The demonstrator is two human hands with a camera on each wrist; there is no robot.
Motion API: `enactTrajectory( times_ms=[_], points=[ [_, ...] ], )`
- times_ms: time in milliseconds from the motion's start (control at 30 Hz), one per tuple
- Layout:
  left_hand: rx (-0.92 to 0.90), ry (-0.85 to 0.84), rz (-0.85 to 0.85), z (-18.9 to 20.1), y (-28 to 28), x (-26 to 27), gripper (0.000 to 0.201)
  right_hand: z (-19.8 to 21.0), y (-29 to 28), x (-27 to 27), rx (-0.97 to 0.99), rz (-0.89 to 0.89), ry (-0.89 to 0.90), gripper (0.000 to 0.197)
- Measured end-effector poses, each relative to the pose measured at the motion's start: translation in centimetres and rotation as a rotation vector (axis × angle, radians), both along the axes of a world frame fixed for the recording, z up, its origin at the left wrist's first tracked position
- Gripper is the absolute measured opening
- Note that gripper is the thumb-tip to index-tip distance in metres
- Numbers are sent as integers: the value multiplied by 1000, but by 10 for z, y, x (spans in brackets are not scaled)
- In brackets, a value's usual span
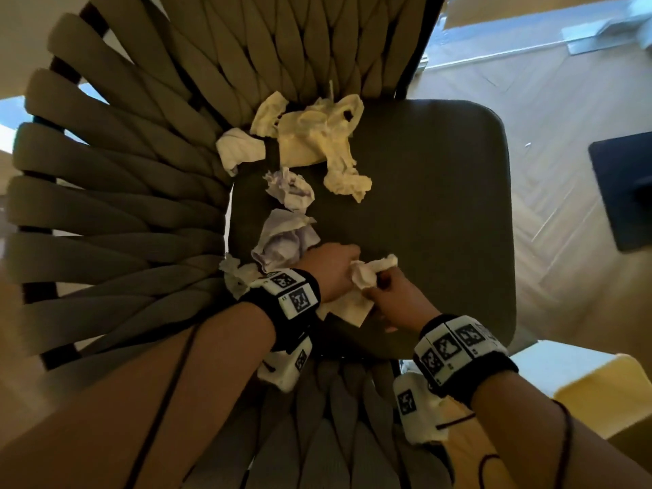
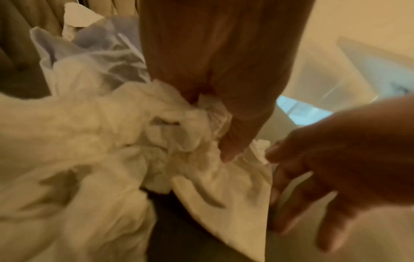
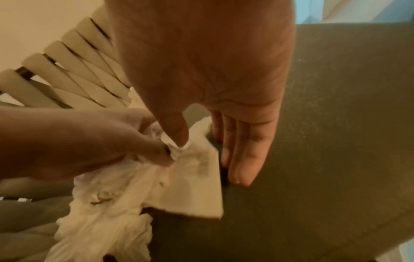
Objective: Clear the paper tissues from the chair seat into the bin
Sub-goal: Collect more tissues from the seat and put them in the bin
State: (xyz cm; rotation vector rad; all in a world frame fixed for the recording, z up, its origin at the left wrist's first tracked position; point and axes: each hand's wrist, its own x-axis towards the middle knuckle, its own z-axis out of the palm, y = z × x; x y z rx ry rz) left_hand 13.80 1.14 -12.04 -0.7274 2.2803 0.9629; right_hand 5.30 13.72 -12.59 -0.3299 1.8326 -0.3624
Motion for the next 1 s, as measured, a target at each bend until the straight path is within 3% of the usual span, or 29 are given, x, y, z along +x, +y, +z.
enactTrajectory(
  times_ms=[167, 233, 300, 367, 433, 533, 633, 700, 800, 1000],
  points=[
    [263, 203, 233, 35, 0, -7, 5, 15, -3, -18, -295, -521, 80, 44],
    [329, 297, 333, 52, -4, -6, 8, 25, -6, -30, -345, -643, 31, 38],
    [351, 361, 424, 66, -11, -3, 4, 28, -12, -40, -350, -642, 61, 32],
    [332, 386, 497, 77, -19, 3, 5, 24, -25, -49, -344, -455, 278, 36],
    [254, 374, 532, 80, -28, 12, 5, 20, -50, -56, -360, -183, 481, 55],
    [118, 360, 559, 78, -48, 31, 13, 14, -103, -57, -394, 248, 626, 89],
    [99, 371, 614, 74, -68, 52, 15, 8, -158, -54, -377, 560, 740, 102],
    [86, 368, 651, 71, -78, 63, 23, 4, -191, -55, -305, 698, 772, 113],
    [67, 377, 709, 66, -90, 76, 7, -3, -231, -60, -173, 829, 772, 127],
    [65, 461, 807, 58, -103, 92, 12, -17, -263, -65, -116, 935, 718, 122]
  ],
)
